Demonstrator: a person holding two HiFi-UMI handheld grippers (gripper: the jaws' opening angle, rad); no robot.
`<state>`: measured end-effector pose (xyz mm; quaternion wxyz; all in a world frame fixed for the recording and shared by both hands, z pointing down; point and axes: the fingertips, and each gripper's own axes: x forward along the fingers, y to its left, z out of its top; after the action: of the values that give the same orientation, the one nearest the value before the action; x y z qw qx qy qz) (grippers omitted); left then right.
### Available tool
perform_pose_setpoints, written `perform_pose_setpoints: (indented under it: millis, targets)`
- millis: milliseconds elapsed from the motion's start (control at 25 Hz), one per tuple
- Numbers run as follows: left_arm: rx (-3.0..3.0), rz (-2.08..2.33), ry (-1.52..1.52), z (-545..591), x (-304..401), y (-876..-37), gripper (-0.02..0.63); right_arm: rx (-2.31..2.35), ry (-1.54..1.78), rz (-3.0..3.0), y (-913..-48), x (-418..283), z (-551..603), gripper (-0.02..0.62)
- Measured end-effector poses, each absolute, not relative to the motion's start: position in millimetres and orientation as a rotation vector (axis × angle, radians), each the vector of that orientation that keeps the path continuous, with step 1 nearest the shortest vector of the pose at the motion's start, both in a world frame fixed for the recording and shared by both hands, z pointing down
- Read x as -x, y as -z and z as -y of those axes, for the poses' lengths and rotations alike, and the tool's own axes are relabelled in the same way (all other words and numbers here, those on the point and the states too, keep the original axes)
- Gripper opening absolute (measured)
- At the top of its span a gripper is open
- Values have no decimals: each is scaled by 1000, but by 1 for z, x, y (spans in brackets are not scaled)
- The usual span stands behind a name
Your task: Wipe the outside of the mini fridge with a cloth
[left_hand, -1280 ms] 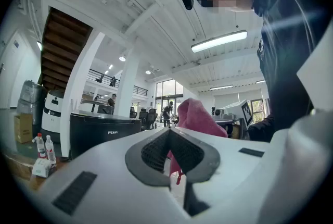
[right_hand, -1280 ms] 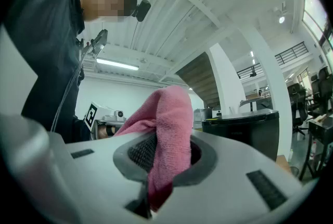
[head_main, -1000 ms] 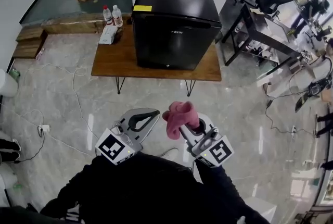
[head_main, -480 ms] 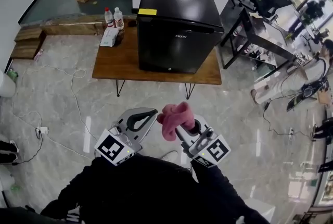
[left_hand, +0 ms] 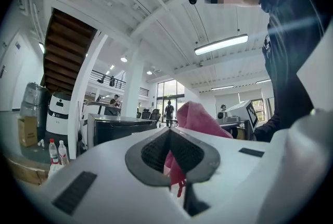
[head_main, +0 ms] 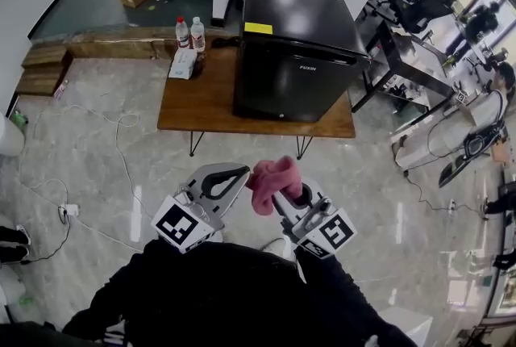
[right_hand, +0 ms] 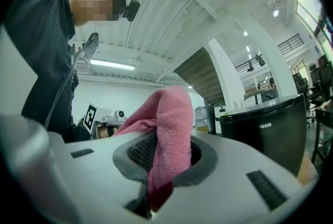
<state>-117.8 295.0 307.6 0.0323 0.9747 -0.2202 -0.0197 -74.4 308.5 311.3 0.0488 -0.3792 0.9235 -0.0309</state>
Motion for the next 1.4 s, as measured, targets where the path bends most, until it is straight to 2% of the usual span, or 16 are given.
perform_pose_setpoints:
  millis: [200, 520, 1400]
  targets:
    - [-3021, 670, 82, -267, 145, -304, 6, 1230, 69, -2783, -306, 98, -280, 67]
    - [-3026, 711, 107, -207, 138, -297, 6, 1293, 13, -2780, -296, 80, -221, 67]
    - [-3166, 1126, 123, 69, 9, -167, 6, 1287, -539, -3040, -166, -74, 81, 67]
